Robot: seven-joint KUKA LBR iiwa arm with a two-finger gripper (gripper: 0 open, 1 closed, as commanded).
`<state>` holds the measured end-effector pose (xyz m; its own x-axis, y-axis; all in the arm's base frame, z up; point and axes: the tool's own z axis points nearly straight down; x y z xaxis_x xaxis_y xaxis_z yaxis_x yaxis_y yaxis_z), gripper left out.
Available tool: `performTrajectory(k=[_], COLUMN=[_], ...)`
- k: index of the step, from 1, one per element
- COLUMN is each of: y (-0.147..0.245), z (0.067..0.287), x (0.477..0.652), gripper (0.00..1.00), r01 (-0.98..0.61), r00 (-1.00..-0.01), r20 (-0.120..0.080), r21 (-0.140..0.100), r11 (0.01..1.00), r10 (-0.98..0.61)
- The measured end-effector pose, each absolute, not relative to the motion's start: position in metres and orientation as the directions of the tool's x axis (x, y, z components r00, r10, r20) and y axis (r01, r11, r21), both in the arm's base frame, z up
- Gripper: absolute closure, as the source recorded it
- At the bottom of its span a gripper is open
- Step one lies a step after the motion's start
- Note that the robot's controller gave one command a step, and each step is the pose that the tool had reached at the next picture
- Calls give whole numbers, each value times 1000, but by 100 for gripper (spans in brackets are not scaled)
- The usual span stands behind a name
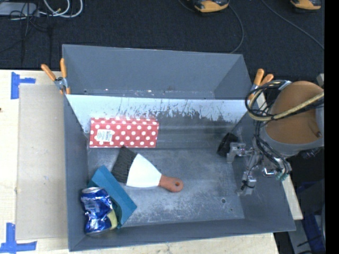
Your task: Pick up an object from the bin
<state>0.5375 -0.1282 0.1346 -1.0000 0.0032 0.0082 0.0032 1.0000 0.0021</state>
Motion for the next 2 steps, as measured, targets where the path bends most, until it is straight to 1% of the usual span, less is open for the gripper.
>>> performTrajectory(k=[1, 2], y=[-128, -139], z=[139, 157], x=[539, 561], gripper=[0, 0], r01=[0, 31], r00=[-1000, -999], r20=[1, 8], r21=[0, 3], r11=[1000, 1000], r10=[0, 31])
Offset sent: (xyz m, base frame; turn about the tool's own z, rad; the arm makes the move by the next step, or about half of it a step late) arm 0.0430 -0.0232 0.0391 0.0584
